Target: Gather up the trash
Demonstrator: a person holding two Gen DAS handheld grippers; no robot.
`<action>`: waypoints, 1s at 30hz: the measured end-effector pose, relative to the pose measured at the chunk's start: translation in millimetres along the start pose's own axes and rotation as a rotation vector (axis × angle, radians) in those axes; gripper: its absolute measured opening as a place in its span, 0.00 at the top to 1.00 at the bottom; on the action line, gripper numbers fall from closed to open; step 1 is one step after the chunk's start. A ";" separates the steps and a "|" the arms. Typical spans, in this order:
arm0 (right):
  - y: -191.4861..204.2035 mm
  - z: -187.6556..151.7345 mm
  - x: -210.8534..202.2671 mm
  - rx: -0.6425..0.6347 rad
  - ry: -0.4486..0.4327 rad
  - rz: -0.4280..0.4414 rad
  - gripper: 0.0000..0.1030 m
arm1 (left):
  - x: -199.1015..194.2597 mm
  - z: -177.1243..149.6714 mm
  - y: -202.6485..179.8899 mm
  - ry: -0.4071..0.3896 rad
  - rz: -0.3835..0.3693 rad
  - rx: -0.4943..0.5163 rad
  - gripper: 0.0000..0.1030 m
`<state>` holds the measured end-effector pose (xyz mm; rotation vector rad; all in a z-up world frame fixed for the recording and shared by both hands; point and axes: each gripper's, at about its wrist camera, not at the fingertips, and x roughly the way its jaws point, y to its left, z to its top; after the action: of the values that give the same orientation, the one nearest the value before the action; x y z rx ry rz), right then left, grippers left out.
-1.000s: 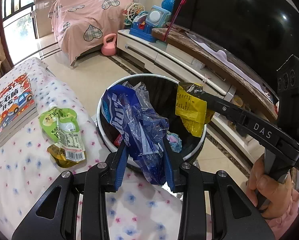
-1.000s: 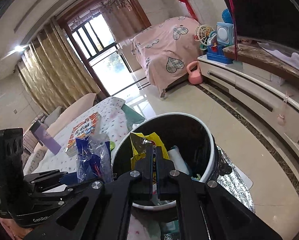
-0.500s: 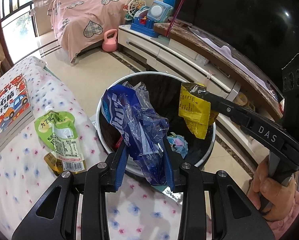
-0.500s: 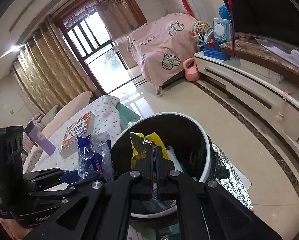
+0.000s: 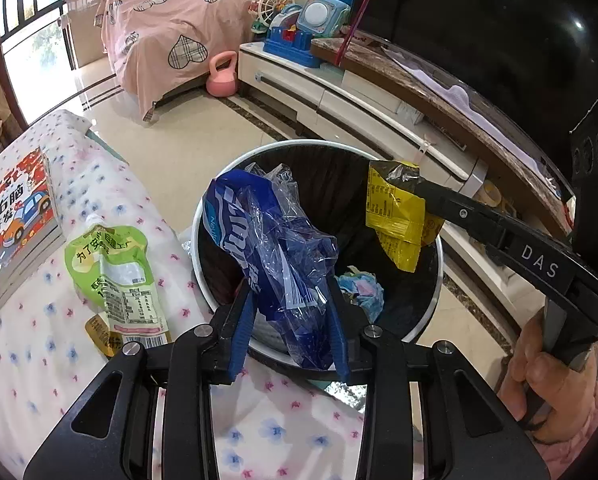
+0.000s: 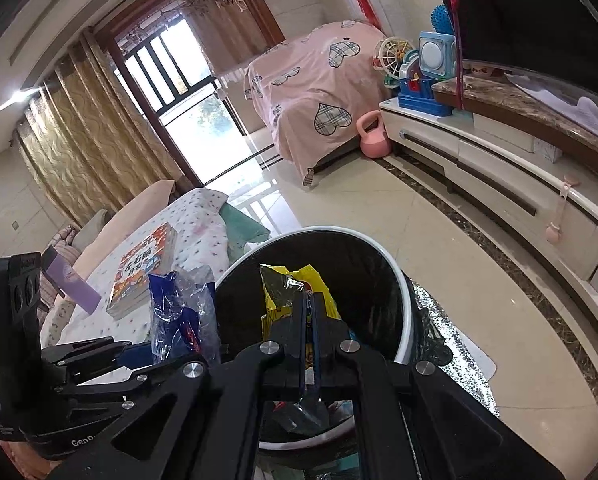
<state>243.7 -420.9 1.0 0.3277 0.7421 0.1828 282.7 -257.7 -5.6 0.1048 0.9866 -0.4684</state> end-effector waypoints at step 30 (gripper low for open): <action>60.6 -55.7 -80.3 0.017 -0.139 0.076 0.01 | -133.5 -125.2 59.2 -0.271 0.083 -0.248 0.16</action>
<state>144.4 -373.9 34.8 0.3815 0.5948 0.2234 149.0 -123.5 27.3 -0.1373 0.7631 -0.2727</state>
